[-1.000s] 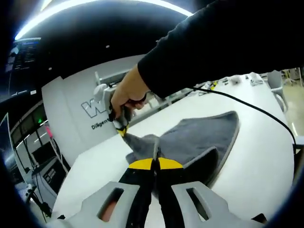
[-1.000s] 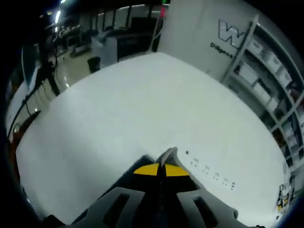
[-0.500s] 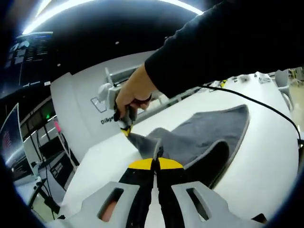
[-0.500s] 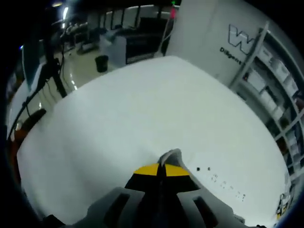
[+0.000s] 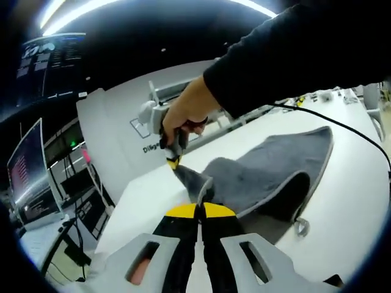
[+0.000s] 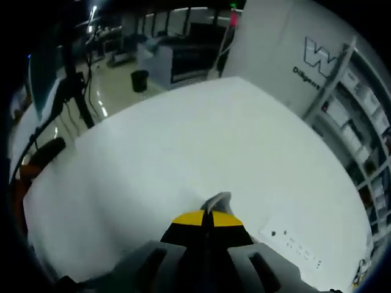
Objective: Open the folded towel by lifting each exposed corner and separating the folded layers until the towel lies flat within the target outline without major curled edges
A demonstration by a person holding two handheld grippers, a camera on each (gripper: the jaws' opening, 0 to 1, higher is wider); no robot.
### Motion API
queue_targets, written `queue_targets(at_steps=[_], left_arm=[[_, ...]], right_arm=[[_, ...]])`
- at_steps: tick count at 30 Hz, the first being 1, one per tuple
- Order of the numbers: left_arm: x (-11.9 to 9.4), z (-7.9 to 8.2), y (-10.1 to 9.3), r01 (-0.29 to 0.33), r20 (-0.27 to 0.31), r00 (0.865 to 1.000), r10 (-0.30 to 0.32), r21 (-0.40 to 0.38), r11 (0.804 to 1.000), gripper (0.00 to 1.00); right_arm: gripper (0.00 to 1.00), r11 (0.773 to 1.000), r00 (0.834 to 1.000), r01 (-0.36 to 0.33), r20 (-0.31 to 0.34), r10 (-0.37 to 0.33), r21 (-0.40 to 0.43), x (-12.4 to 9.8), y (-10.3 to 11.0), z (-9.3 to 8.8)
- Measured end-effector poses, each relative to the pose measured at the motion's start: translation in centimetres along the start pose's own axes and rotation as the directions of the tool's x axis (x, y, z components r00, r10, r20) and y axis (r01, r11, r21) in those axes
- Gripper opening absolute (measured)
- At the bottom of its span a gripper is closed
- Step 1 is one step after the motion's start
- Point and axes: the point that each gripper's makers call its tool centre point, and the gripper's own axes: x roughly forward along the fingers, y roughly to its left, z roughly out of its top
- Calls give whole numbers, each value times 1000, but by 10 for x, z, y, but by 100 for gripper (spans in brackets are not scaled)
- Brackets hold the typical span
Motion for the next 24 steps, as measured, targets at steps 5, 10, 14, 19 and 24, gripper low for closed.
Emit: queue_targets(at_steps=[5,10,14,19,24], left_arm=[[-4,-11,14,-27,-22,999,27,5,1000,0],[-13,-24,31,-63,-49,997,63,-3,998,0],[-16,-34,48,-94,-66,993,93,-12,996,0],[-20,-52,70,-138,-104,985,138,1,990,0],[-26,-62,85,-173,-123,977,173,11,985,1]], right_arm=[[0,1000,1000,-16,-3,16,-17,12,12,8],[0,998,999,-41,12,42,-38,24,32,24],[0,997,998,-53,29,55,-60,28,47,34],[0,995,997,-57,48,61,-87,36,63,45],[0,995,996,-57,70,62,-80,46,74,56]])
